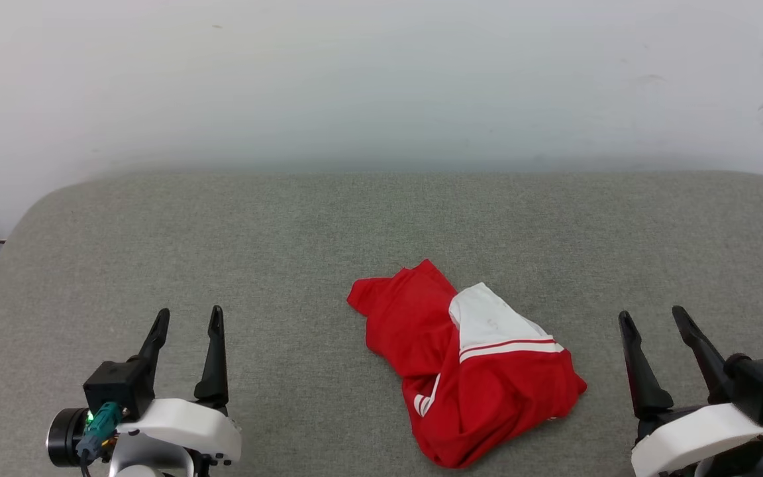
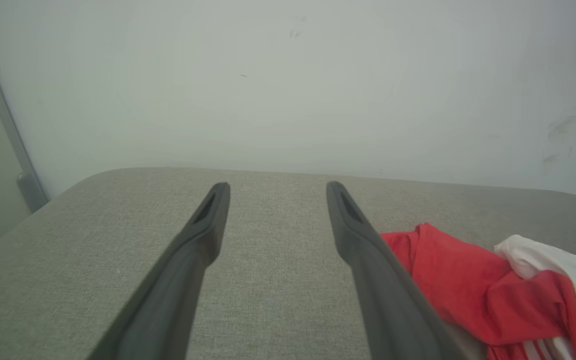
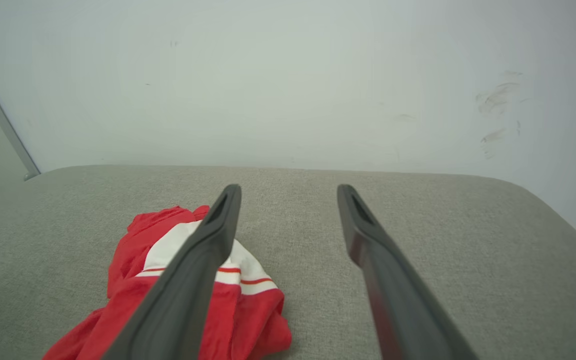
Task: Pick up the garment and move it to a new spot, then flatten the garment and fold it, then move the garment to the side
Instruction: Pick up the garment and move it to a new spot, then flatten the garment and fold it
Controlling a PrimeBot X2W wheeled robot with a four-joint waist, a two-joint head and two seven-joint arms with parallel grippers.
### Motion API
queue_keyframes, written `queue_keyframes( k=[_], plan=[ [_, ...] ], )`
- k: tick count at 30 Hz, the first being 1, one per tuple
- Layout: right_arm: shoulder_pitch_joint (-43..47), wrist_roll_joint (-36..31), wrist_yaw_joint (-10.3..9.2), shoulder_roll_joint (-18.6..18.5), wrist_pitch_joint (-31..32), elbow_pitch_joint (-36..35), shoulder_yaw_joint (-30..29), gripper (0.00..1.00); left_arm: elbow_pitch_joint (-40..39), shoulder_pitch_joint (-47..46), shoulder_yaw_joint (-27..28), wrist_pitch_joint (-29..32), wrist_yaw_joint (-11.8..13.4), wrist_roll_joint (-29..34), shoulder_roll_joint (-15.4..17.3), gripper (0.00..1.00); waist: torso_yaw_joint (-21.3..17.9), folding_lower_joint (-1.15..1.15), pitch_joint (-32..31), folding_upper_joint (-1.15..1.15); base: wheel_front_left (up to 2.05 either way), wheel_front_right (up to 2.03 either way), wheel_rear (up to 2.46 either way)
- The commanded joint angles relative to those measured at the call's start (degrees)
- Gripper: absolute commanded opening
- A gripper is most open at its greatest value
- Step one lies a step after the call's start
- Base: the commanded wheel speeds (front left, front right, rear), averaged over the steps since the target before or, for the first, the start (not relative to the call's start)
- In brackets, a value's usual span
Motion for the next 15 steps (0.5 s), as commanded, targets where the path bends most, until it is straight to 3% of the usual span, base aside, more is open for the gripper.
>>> queue_keyframes(
  k=[1,8,15],
  plan=[
    [0.66,0.87,-0.03,0.04,0.15,-0.41,-0.99,1.0,-0.87,0.98,-0.21,0.32,0.31,-0.24,0.05,1.0,0.11,0.0,0.19,0.0,0.0,0.0,0.0],
    [1.01,5.1,-0.03,0.05,6.64,1.9,-5.94,1.0,-1.72,-0.58,-1.5,0.84,-0.4,-0.12,-0.14,1.0,1.82,0.0,1.22,0.0,0.0,0.0,0.0],
    [-5.02,8.33,-0.03,-3.57,25.86,2.33,-0.97,1.0,-2.41,-3.53,-2.26,0.27,-1.17,-0.06,-1.24,1.0,5.47,0.0,5.45,0.0,0.0,0.0,0.0]
  ],
)
